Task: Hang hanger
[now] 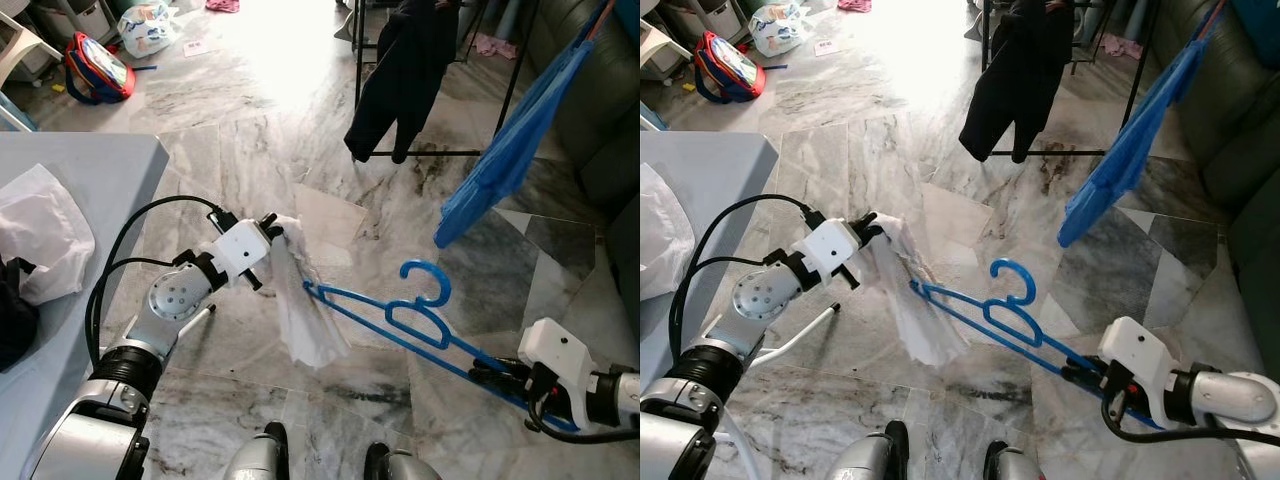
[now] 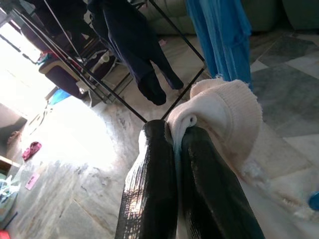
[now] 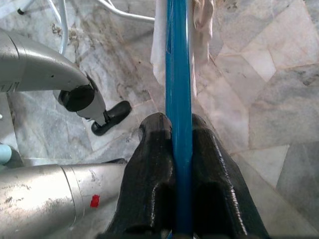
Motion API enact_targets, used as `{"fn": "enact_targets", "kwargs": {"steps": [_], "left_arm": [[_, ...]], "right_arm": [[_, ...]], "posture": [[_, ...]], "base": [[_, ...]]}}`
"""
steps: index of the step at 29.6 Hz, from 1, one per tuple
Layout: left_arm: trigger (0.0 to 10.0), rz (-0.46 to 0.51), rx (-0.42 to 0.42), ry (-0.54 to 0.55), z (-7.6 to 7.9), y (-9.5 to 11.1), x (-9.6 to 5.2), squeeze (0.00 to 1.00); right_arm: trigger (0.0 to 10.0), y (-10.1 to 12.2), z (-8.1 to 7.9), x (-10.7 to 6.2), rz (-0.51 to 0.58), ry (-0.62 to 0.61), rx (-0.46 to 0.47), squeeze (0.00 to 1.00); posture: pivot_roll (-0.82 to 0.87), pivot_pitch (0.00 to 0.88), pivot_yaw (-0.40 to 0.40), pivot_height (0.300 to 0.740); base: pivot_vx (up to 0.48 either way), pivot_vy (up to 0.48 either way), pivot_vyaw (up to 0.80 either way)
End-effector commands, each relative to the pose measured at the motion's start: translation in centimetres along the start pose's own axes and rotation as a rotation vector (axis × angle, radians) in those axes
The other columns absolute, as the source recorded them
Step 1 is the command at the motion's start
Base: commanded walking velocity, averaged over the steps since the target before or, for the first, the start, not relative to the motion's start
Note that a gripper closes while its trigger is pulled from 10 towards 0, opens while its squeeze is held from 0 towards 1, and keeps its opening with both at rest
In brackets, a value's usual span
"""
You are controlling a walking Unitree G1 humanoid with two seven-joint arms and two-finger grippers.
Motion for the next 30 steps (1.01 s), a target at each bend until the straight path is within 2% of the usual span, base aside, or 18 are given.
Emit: {"fn": "enact_targets", "kwargs": {"steps": [1, 6, 9, 17, 30], "left_arm": [[10.0, -0.004, 0.013, -0.003, -0.2, -0.1, -0.1, 0.0], [10.0, -0.003, 0.013, -0.008, 0.0, -0.1, -0.1, 0.0], [10.0, -0.006, 0.015, -0.013, 0.2, -0.2, -0.2, 0.0], [10.0, -0.009, 0.021, -0.016, 0.1, -0.4, -0.5, 0.0], [10.0, 0.074, 0.011, -0.036, 0.7, 1.4, 0.1, 0.0]], "right_arm": [[10.0, -0.2, 0.0, -0.3, -0.014, 0.007, -0.014, 0.0], [10.0, -0.2, 0.5, -0.2, -0.019, -0.024, -0.032, 0.0], [10.0, 0.2, 1.5, 0.3, -0.014, -0.086, -0.069, 0.0], [10.0, 0.6, 2.7, 0.7, -0.014, -0.137, -0.119, 0.0], [10.0, 0.8, 2.7, 1.7, 0.002, -0.14, -0.128, 0.0]], "posture": [[0.03, 0.258, 0.062, 0.74], [0.03, 0.259, 0.064, 0.74], [0.04, 0.262, 0.063, 0.74], [0.05, 0.261, 0.065, 0.74], [0.06, 0.264, 0.071, 0.74]], "base": [[0.0, 0.0, 0.0], [0.0, 0.0, 0.0], [0.0, 0.0, 0.0], [0.0, 0.0, 0.0], [0.0, 0.0, 0.0]]}}
Point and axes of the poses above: a point about 5 cm out from each wrist's last joint towards the gripper, its own x axis pointing out of the wrist towards the gripper, its own y axis along the axis of the wrist's last joint, z = x × y, the point moved 4 cm from there along x, pointing out of the wrist towards the gripper, and after that the axes turned 2 degrees about x, right-handed, at the moved point
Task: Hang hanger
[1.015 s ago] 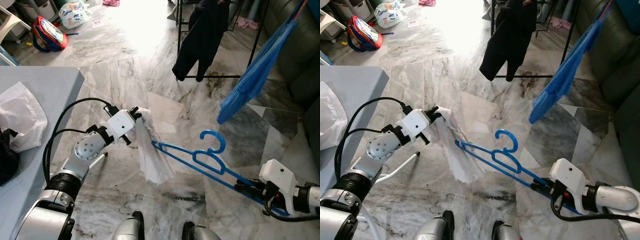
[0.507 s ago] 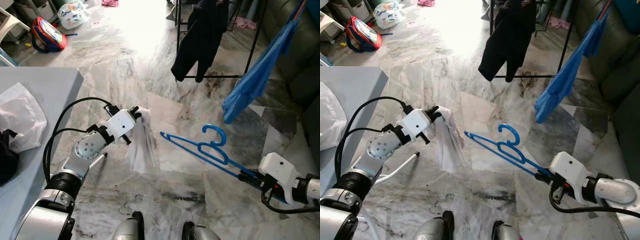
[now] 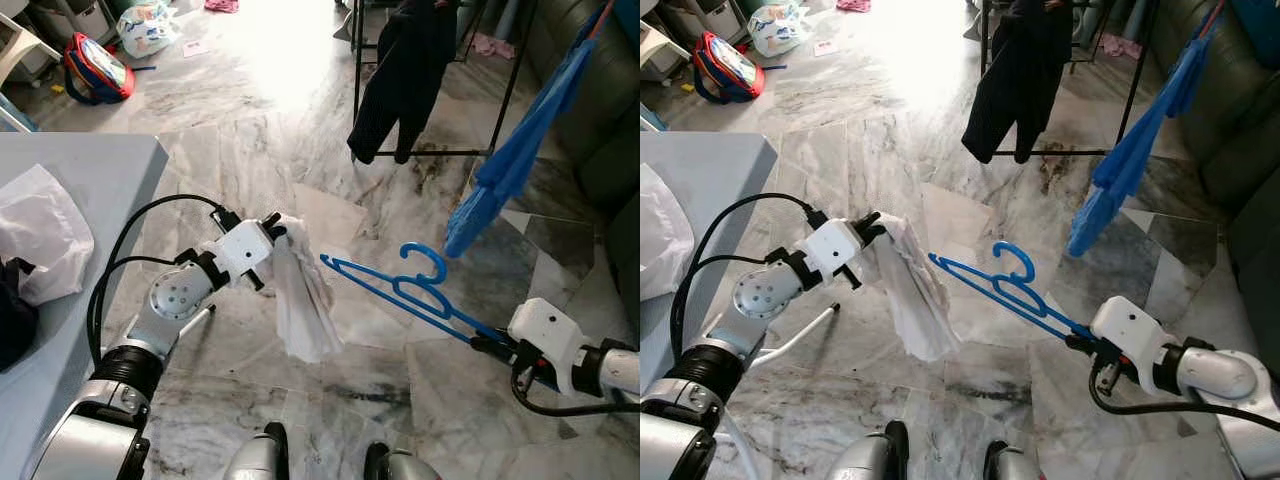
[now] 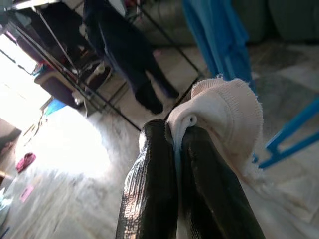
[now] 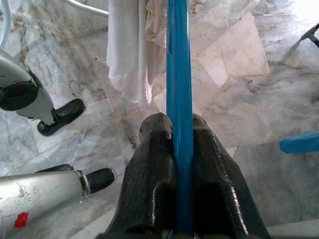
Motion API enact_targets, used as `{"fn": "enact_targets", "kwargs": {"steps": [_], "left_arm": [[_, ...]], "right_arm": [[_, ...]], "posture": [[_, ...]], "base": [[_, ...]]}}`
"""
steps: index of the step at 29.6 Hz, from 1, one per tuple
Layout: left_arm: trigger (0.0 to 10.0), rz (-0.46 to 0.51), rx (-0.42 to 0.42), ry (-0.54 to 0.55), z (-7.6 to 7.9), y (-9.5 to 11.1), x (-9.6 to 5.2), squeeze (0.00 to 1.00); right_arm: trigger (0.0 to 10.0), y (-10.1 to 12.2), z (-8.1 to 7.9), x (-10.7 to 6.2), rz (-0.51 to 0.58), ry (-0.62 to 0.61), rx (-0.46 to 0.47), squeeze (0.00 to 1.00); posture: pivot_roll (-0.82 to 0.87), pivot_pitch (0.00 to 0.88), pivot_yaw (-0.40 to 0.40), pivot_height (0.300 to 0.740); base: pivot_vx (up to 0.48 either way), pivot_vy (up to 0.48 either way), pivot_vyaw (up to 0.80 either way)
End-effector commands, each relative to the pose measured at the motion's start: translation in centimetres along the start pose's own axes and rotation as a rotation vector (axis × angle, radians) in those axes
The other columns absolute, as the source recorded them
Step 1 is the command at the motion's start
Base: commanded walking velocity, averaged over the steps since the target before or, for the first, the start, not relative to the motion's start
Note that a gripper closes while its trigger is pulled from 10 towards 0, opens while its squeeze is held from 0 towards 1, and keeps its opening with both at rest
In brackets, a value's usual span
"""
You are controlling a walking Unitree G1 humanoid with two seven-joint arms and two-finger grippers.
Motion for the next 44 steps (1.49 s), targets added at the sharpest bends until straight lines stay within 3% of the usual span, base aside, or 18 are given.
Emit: {"fn": "enact_targets", "kwargs": {"steps": [1, 25, 29, 37, 39, 44], "left_arm": [[10.0, 0.028, 0.01, -0.009, 0.2, 0.5, -0.1, 0.0], [10.0, 0.121, 0.01, -0.031, 0.5, 2.6, 0.4, 0.0], [10.0, 0.181, 0.002, -0.063, 0.9, 4.1, 0.3, 0.0], [10.0, 0.245, -0.022, -0.051, 0.5, 5.9, 0.1, 0.0], [10.0, 0.284, -0.065, -0.049, 0.8, 7.2, 0.1, 0.0], [10.0, 0.294, -0.077, -0.069, 1.8, 7.5, 0.1, 0.0]], "right_arm": [[10.0, -0.3, -0.5, 0.3, -0.001, 0.016, 0.002, 0.0], [10.0, -1.3, -1.9, 2.1, -0.001, 0.084, 0.05, 0.0], [10.0, -2.4, -1.2, 3.4, -0.025, 0.011, 0.071, 0.0], [10.0, -3.6, -1.6, 4.9, -0.032, -0.014, 0.135, 0.0], [10.0, -4.1, -1.9, 6.0, -0.027, -0.02, 0.174, 0.0], [10.0, -4.1, -2.1, 6.7, -0.017, -0.007, 0.187, 0.0]], "posture": [[0.06, 0.264, 0.07, 0.74], [0.07, 0.268, 0.074, 0.74], [0.07, 0.271, 0.074, 0.74], [0.09, 0.271, 0.07, 0.74], [0.1, 0.269, 0.07, 0.74], [0.1, 0.271, 0.07, 0.74]], "base": [[0.0, 0.0, 0.0], [0.0, 0.0, 0.0], [0.0, 0.0, 0.0], [0.0, 0.0, 0.0], [0.0, 0.0, 0.0], [0.0, 0.0, 0.0]]}}
Point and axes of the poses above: a point about 5 cm out from each wrist's last joint towards the gripper, its own x axis pointing out of the wrist towards the gripper, its own y axis along the axis of the wrist's last joint, z = x × y, the point moved 4 cm from there along x, pointing out of the wrist towards the gripper, and after that the axes turned 2 degrees about x, right-handed, at the moved point
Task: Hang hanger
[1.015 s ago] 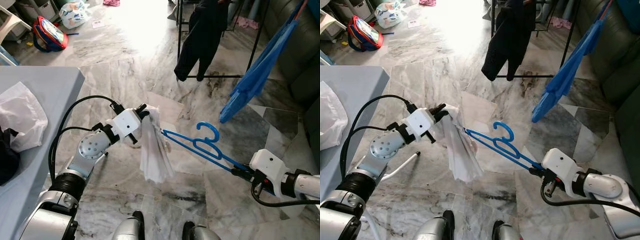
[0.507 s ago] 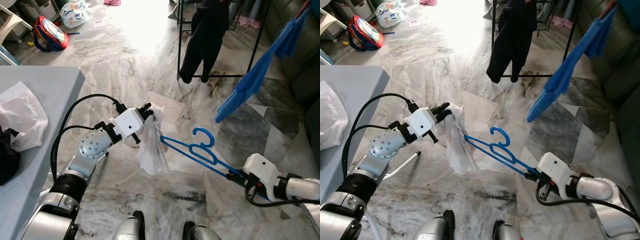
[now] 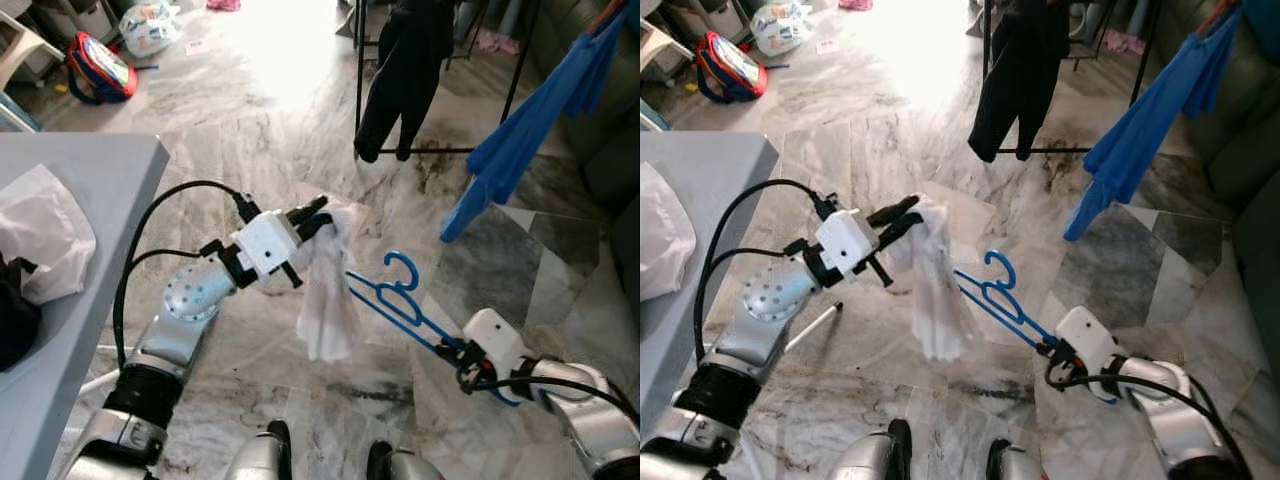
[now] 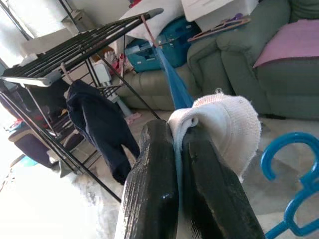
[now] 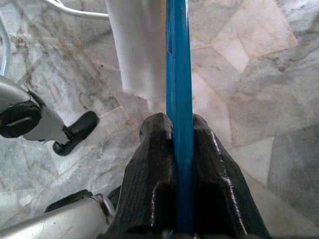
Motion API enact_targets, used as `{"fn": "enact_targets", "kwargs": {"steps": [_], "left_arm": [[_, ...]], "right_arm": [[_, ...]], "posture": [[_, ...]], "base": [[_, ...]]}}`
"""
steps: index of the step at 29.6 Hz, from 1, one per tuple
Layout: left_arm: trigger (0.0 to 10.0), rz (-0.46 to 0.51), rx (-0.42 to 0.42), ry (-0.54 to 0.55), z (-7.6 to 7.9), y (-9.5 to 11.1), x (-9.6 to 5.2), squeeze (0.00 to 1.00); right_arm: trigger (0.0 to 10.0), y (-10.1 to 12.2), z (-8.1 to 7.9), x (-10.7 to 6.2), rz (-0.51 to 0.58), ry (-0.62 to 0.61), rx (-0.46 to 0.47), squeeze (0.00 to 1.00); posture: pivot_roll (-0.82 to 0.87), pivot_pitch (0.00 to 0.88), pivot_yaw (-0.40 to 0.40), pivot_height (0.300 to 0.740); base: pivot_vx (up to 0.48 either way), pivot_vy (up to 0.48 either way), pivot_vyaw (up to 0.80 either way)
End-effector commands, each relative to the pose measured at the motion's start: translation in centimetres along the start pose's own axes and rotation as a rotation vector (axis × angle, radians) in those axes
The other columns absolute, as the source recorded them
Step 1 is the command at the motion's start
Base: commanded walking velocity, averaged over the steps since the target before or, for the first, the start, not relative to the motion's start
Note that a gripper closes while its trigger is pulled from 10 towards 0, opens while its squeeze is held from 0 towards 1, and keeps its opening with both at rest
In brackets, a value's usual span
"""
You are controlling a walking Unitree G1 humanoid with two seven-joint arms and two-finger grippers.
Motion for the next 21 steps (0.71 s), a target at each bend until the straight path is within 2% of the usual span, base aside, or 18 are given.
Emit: {"fn": "enact_targets", "kwargs": {"steps": [1, 4, 8, 13, 17, 19, 21], "left_arm": [[10.0, 0.009, 0.011, -0.016, 0.6, 0.2, -0.2, 0.0], [10.0, -0.003, 0.021, -0.024, 0.9, -0.1, -0.3, 0.0], [10.0, -0.045, 0.033, -0.028, 0.6, -0.8, -0.8, 0.0], [10.0, -0.061, 0.053, -0.031, 0.2, -1.2, -1.1, 0.0], [10.0, -0.033, 0.048, -0.044, 0.5, -0.6, -0.7, 0.0], [10.0, -0.013, 0.042, -0.061, 1.1, -0.1, -0.4, 0.0], [10.0, -0.005, 0.04, -0.066, 1.3, 0.0, -0.3, 0.0]], "right_arm": [[10.0, -0.1, -0.6, 0.1, 0.006, 0.026, 0.006, 0.0], [10.0, 0.4, -0.7, 0.1, 0.032, 0.045, 0.018, 0.0], [10.0, -0.5, -0.5, -0.8, -0.007, 0.068, -0.007, 0.0], [10.0, -2.7, 0.7, -2.5, -0.123, 0.031, -0.054, 0.0], [10.0, -3.1, 2.3, -2.7, -0.125, -0.067, -0.006, 0.0], [10.0, -2.9, 3.9, -2.4, -0.113, -0.194, 0.039, 0.0], [10.0, -2.9, 4.4, -2.3, -0.111, -0.238, 0.064, 0.0]], "posture": [[0.1, 0.271, 0.07, 0.74], [0.1, 0.271, 0.072, 0.74], [0.09, 0.272, 0.074, 0.74], [0.09, 0.274, 0.076, 0.74], [0.08, 0.271, 0.079, 0.74], [0.08, 0.272, 0.079, 0.74], [0.08, 0.271, 0.079, 0.74]], "base": [[0.0, 0.0, 0.0], [0.0, 0.0, 0.0], [0.0, 0.0, 0.0], [0.0, 0.0, 0.0], [0.0, 0.0, 0.0], [0.0, 0.0, 0.0], [0.0, 0.0, 0.0]]}}
Point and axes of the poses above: a point about 5 cm out from each wrist's last joint towards the gripper, its own x axis pointing out of the wrist towards the gripper, its own y axis along the axis of the wrist's last joint, z = x × y, the point moved 4 cm from there along x, pointing out of the wrist towards the gripper, and after that the axes turned 2 degrees about x, right-handed, at the moved point
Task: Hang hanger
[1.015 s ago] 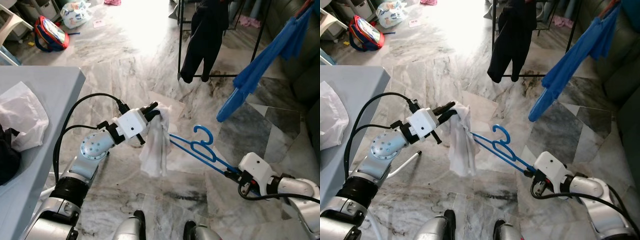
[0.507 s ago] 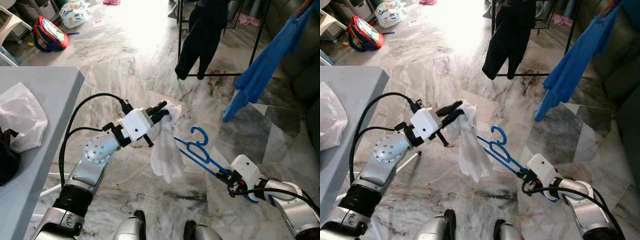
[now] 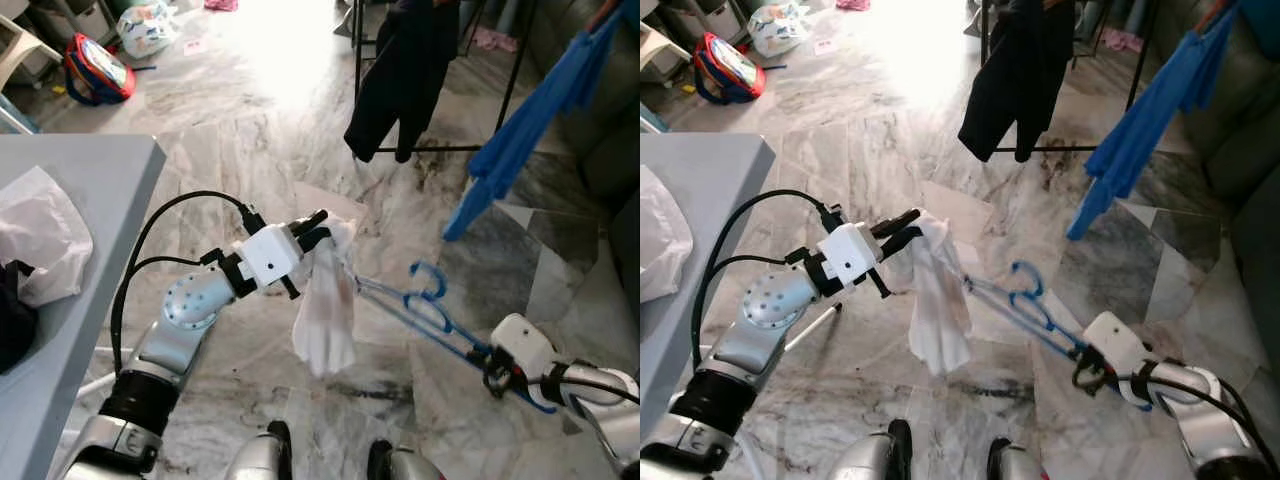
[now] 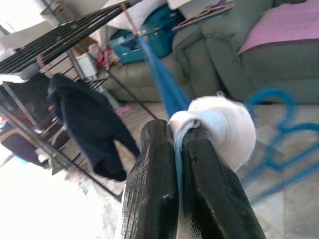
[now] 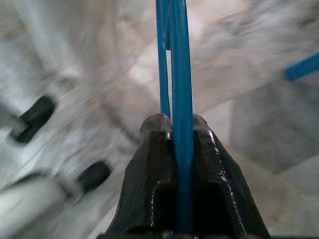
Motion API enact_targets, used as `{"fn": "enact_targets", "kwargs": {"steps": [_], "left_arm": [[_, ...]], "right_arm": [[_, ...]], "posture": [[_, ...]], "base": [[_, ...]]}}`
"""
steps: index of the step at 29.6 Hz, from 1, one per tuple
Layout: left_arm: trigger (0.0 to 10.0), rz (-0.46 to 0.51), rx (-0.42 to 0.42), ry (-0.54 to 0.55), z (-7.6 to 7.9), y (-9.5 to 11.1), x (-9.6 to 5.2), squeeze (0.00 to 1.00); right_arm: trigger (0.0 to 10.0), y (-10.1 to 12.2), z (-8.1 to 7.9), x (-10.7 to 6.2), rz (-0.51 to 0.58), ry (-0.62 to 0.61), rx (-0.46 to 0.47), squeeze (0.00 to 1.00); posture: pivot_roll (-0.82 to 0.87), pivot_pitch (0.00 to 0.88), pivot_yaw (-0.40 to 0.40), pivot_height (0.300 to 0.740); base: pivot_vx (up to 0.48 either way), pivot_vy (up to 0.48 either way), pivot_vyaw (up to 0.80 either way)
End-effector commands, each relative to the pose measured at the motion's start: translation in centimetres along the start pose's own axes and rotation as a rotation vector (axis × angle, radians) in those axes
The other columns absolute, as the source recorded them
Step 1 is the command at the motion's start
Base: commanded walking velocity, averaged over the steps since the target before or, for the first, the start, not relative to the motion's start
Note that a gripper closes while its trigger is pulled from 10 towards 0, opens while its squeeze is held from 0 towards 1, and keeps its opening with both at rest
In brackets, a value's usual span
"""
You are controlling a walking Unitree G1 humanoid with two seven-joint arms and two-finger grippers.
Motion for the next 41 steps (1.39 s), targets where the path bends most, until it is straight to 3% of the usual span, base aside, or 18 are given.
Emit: {"fn": "enact_targets", "kwargs": {"steps": [1, 2, 5, 12, 13, 18, 21, 22, 23, 24, 26, 28, 30, 35, 37, 38, 40, 41], "left_arm": [[10.0, 0.037, 0.015, -0.019, 0.4, 0.9, -0.1, 0.0], [10.0, 0.037, 0.015, -0.019, 0.4, 0.9, -0.1, 0.0], [10.0, 0.045, 0.008, -0.031, 1.0, 1.1, -0.1, 0.0], [10.0, 0.04, -0.003, -0.047, 1.8, 0.9, -0.4, 0.0], [10.0, 0.025, -0.009, -0.053, 2.3, 0.5, -0.5, 0.0], [10.0, -0.017, 0.006, -0.063, 2.9, -0.6, -0.9, 0.0], [10.0, -0.069, 0.03, -0.046, 2.9, -1.8, -1.3, 0.0], [10.0, -0.096, 0.031, -0.038, 3.0, -2.4, -1.5, 0.0], [10.0, -0.096, 0.031, -0.038, 3.0, -2.4, -1.5, 0.0], [10.0, -0.111, 0.029, -0.035, 3.2, -2.9, -1.5, 0.0], [10.0, -0.113, 0.029, -0.032, 3.4, -3.0, -1.5, 0.0], [10.0, -0.119, 0.037, -0.015, 3.4, -3.2, -1.1, 0.0], [10.0, -0.119, 0.043, -0.006, 3.4, -3.2, -0.8, 0.0], [10.0, -0.126, 0.058, -0.003, 3.5, -3.5, -0.4, 0.0], [10.0, -0.131, 0.07, 0.002, 3.5, -3.5, -0.3, 0.0], [10.0, -0.139, 0.087, 0.024, 3.1, -3.7, -0.3, 0.0], [10.0, -0.151, 0.102, 0.061, 2.2, -3.9, -0.2, 0.0], [10.0, -0.151, 0.102, 0.061, 2.2, -3.9, -0.2, 0.0]], "right_arm": [[10.0, -1.2, 0.9, -0.1, -0.032, -0.086, 0.056, 0.0], [10.0, -1.2, 0.9, -0.1, -0.032, -0.086, 0.056, 0.0], [10.0, -1.1, 2.8, 0.1, 0.002, -0.236, 0.238, 0.0], [10.0, 0.0, 3.9, 0.5, 0.096, -0.296, 0.42, 0.0], [10.0, 1.2, 4.0, 0.7, 0.158, -0.287, 0.468, 0.0], [10.0, 3.2, 4.0, 0.8, 0.272, -0.252, 0.535, 0.0], [10.0, 5.3, 4.1, 0.4, 0.413, -0.218, 0.639, 0.0], [10.0, 6.8, 3.8, 0.2, 0.508, -0.17, 0.733, 0.0], [10.0, 6.8, 3.8, 0.2, 0.508, -0.17, 0.733, 0.0], [10.0, 8.1, 3.0, 0.0, 0.574, -0.109, 0.783, 0.0], [10.0, 8.9, 2.4, 0.0, 0.604, -0.067, 0.791, 0.0], [10.0, 10.2, 0.2, 0.0, 0.639, 0.03, 0.729, 0.0], [10.0, 10.4, -0.9, 0.1, 0.638, 0.068, 0.675, 0.0], [10.0, 11.2, -1.3, -0.4, 0.682, 0.121, 0.739, 0.0], [10.0, 11.0, -1.9, -0.4, 0.656, 0.143, 0.695, 0.0], [10.0, 10.4, -3.0, -0.4, 0.595, 0.174, 0.604, 0.0], [10.0, 9.5, -3.7, -0.6, 0.533, 0.187, 0.519, 0.0], [10.0, 9.5, -3.7, -0.6, 0.533, 0.187, 0.519, 0.0]], "posture": [[0.08, 0.271, 0.079, 0.74], [0.08, 0.271, 0.079, 0.74], [0.09, 0.274, 0.078, 0.74], [0.09, 0.277, 0.074, 0.74], [0.09, 0.277, 0.072, 0.74], [0.09, 0.278, 0.069, 0.74], [0.08, 0.279, 0.063, 0.74], [0.08, 0.278, 0.061, 0.74], [0.08, 0.278, 0.061, 0.74], [0.08, 0.276, 0.061, 0.74], [0.08, 0.276, 0.061, 0.74], [0.07, 0.27, 0.057, 0.74], [0.07, 0.267, 0.055, 0.74], [0.06, 0.263, 0.051, 0.74], [0.06, 0.261, 0.051, 0.74], [0.06, 0.26, 0.049, 0.74], [0.06, 0.26, 0.046, 0.74], [0.06, 0.26, 0.046, 0.74]], "base": [[0.0, 0.0, 0.0], [0.0, 0.0, 0.0], [0.0, 0.0, 0.0], [0.0, 0.0, 0.0], [0.0, 0.0, 0.0], [0.0, 0.0, 0.0], [0.0, 0.0, 0.0], [0.0, 0.0, 0.0], [0.0, 0.0, 0.0], [0.0, 0.0, 0.0], [0.0, 0.0, 0.0], [0.0, 0.0, 0.0], [0.0, 0.0, 0.0], [0.0, 0.0, 0.0], [0.0, 0.0, 0.0], [0.0, 0.0, 0.0], [0.0, 0.0, 0.0], [0.0, 0.0, 0.0]]}}
Point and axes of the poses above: a point about 5 cm out from each wrist's last joint towards the gripper, its own x axis pointing out of the wrist towards the gripper, its own y axis along the axis of the wrist's last joint, z = x × y, the point moved 4 cm from there along x, pointing out of the wrist towards the gripper, and after that the axes turned 2 degrees about x, right-handed, at the moved point
